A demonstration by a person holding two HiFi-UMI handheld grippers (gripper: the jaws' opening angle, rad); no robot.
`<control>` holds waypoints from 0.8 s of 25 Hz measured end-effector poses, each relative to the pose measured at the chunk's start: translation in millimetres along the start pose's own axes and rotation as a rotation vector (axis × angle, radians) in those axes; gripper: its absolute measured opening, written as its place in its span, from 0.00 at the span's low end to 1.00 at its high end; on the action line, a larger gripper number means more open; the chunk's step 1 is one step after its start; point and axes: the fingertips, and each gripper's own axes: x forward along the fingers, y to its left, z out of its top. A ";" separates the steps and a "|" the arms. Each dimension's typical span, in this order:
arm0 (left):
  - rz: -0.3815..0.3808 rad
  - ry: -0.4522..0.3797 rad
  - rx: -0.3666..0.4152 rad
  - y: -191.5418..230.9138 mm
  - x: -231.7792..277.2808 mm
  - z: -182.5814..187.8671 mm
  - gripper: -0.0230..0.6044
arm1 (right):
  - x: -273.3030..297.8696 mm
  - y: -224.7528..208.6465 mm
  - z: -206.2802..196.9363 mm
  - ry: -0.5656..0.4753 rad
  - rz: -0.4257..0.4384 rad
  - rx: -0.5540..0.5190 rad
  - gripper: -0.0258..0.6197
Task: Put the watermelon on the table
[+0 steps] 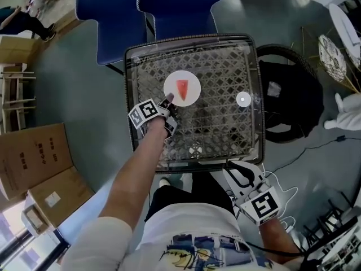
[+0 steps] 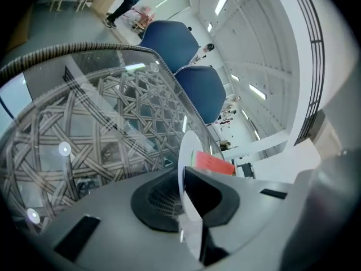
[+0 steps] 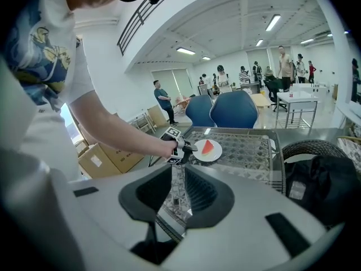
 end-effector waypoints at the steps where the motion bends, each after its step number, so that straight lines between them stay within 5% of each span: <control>1: 0.025 0.006 0.027 0.5 1.6 0.1 0.07 | 0.4 -1.3 -0.4 0.001 0.001 0.003 0.16; 11: 0.322 0.056 0.464 9.7 6.6 5.1 0.20 | 0.0 -6.7 -6.9 0.015 -0.006 0.024 0.16; 20: 0.385 0.020 0.527 4.9 -7.0 8.9 0.21 | 4.9 2.5 -8.3 0.018 -0.003 0.003 0.16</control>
